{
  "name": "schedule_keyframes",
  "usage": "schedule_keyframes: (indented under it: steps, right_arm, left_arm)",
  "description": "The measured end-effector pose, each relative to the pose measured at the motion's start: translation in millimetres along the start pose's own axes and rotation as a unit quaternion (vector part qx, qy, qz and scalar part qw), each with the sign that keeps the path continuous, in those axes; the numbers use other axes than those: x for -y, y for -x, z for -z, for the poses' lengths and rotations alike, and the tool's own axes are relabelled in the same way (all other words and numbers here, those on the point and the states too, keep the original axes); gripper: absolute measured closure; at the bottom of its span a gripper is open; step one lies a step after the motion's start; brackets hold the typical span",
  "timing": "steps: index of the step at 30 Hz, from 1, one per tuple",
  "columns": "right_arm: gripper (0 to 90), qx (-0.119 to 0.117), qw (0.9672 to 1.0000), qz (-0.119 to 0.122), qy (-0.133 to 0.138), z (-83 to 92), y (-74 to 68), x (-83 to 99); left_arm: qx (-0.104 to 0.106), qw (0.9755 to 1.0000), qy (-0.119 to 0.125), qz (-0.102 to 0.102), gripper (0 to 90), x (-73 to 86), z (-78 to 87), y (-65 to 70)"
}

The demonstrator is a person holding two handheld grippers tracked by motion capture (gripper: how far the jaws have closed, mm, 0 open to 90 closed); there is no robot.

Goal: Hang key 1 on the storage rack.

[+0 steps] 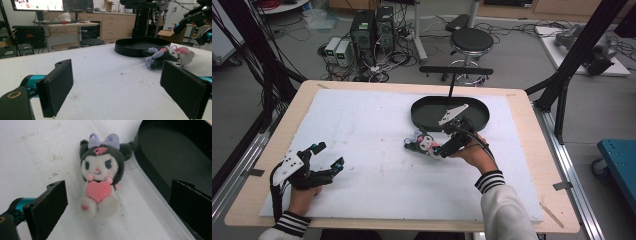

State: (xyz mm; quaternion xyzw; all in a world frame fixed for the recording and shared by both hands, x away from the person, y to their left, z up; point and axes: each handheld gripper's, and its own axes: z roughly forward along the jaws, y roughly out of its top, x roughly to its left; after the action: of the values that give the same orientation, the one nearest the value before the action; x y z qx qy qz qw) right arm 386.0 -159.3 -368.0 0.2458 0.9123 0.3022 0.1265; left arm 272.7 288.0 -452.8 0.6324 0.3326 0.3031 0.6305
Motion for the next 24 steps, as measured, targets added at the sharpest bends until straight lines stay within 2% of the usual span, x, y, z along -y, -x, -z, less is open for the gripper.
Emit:
schedule_keyframes:
  steps: [1, 4, 8, 10, 13, 22, 24]
  right_arm:
    - [1.6, -0.001, 0.9999, 0.003, -0.016, -4.4, -0.3, -1.7]
    - [1.6, -0.001, 0.9997, 0.008, -0.025, -7.9, -0.7, -3.0]
    - [1.6, -0.005, 0.9992, 0.002, -0.039, -13.9, -0.5, -3.9]
    - [2.1, -0.004, 0.9982, 0.009, -0.059, -19.3, -1.9, -3.7]
    - [4.8, -0.005, 0.9973, 0.01, -0.072, -22.2, -2.4, -3.8]
    - [5.1, -0.012, 0.9946, 0.012, -0.102, -35.0, -4.2, -3.8]
    - [6.3, -0.02, 0.994, 0.013, -0.107, -37.3, -4.5, -3.5]
  left_arm:
    - [0.0, 1.0, 0.0, 0.0, 11.8, 0.0, 0.0, 0.0]
    - [0.0, 1.0, 0.0, 0.0, 11.8, 0.0, 0.0, 0.0]
    - [0.0, 1.0, 0.0, 0.0, 11.8, 0.0, 0.0, 0.0]
    - [0.0, 1.0, 0.0, 0.0, 11.8, 0.0, 0.0, 0.0]
    - [-0.001, 1.0, 0.001, 0.003, 11.8, 0.0, -0.1, 0.0]
    - [-0.001, 1.0, 0.001, 0.003, 11.8, 0.1, -0.1, 0.1]
    - [-0.001, 1.0, 0.001, 0.003, 11.8, 0.1, -0.2, 0.1]
